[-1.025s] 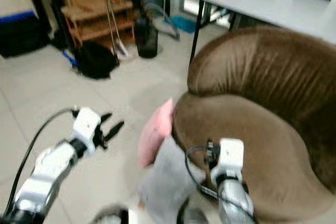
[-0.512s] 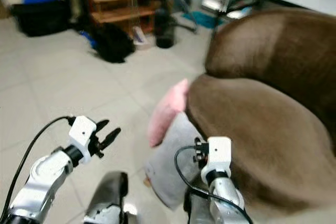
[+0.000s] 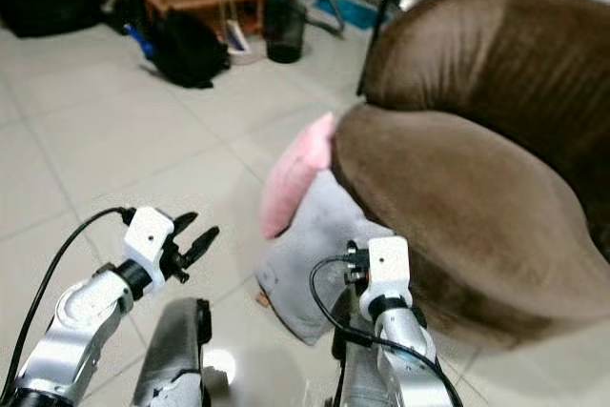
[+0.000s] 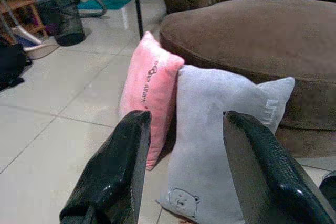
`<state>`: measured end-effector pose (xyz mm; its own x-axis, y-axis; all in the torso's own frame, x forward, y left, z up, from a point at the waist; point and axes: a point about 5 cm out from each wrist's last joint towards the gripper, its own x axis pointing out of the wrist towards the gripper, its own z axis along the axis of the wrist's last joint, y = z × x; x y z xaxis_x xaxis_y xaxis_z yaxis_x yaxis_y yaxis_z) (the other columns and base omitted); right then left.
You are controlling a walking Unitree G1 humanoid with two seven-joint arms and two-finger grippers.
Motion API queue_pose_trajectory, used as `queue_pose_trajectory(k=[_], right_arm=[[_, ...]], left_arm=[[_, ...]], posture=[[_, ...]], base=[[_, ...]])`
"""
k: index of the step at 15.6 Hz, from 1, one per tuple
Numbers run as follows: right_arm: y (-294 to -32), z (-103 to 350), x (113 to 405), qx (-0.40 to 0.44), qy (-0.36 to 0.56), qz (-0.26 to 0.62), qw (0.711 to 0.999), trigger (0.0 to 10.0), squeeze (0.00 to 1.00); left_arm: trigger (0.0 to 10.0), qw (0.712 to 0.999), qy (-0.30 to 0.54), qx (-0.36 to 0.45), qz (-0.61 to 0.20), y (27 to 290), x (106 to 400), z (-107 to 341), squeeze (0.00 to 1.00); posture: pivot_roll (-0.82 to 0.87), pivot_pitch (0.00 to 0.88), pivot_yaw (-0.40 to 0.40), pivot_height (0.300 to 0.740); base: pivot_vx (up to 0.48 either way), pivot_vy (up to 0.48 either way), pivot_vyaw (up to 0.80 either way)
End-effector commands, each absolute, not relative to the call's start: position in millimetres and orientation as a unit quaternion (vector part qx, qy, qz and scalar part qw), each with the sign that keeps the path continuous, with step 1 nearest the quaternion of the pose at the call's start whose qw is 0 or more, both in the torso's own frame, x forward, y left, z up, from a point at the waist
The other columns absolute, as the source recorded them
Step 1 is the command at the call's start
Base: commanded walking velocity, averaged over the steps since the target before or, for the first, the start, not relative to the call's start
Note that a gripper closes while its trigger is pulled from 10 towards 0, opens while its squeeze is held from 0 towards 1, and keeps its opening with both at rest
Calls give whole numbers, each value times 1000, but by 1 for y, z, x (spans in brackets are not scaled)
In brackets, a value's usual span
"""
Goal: Move the pillow to the sofa from floor
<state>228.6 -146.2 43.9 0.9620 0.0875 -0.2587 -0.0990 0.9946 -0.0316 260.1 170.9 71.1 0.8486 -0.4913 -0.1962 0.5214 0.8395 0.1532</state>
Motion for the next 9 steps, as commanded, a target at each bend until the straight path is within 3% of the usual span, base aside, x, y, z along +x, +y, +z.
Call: queue_pose_trajectory(k=[1, 9], right_arm=[[-150, 45, 232, -31, 130, 43, 990, 10000, 0], [-149, 41, 231, -30, 132, 30, 990, 10000, 0]], left_arm=[[10000, 956, 61, 101, -269, 167, 263, 78, 0], [10000, 950, 62, 110, -286, 163, 264, 79, 0]], posture=[[67, 61, -52, 560], [68, 67, -40, 560]], base=[[349, 0, 0], [352, 0, 0]])
